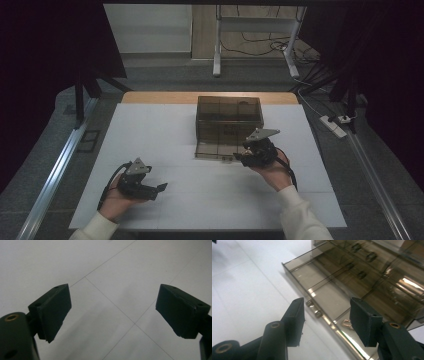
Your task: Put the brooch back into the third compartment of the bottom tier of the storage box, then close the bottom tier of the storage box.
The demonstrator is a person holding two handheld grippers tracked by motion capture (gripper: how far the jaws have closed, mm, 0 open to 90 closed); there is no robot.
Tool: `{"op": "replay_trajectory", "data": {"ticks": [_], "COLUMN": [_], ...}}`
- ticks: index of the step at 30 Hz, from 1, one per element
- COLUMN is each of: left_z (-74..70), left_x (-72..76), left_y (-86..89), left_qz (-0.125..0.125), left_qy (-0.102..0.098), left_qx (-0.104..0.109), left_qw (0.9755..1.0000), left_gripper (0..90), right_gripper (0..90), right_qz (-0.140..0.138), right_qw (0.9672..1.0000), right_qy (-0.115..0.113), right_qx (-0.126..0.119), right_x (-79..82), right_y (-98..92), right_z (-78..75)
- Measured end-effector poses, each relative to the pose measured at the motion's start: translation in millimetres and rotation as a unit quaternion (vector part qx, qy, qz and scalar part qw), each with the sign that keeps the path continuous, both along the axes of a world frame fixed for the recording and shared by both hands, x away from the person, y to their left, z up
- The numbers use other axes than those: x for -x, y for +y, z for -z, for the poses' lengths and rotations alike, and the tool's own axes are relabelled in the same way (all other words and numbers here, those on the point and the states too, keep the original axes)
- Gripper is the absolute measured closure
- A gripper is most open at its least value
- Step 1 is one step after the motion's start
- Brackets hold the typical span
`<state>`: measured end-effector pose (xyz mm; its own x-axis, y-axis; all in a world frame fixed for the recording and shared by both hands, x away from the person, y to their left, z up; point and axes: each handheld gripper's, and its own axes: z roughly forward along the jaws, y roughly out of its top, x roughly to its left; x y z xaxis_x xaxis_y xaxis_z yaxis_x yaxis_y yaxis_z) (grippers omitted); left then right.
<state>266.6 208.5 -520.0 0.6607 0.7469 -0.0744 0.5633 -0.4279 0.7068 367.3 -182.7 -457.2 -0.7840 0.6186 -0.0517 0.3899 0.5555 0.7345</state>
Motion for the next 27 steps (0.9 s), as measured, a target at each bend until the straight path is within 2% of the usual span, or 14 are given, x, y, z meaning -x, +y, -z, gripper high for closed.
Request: {"op": "replay_trajectory", "data": {"ticks": [17,27], "left_z": [0.0,0.0], "left_x": [0.7,0.1], "left_y": [-0.6,-0.5], "left_qz": [0.001,0.002], "left_qy": [-0.001,0.000], "left_qx": [-0.003,-0.002], "left_qw": [1.0000,1.0000], "left_gripper": [12.5,12.5], "right_gripper": [45.2,45.2], "right_qz": [-0.025,-0.023], "right_qw": [0.9996,0.9992], "right_qy": [0.010,0.020], "right_qx": [0.014,0.027], "right_x": [11.0,10.8], "right_y": [12.3,16.2], "right_z": [11.1,17.7]}}
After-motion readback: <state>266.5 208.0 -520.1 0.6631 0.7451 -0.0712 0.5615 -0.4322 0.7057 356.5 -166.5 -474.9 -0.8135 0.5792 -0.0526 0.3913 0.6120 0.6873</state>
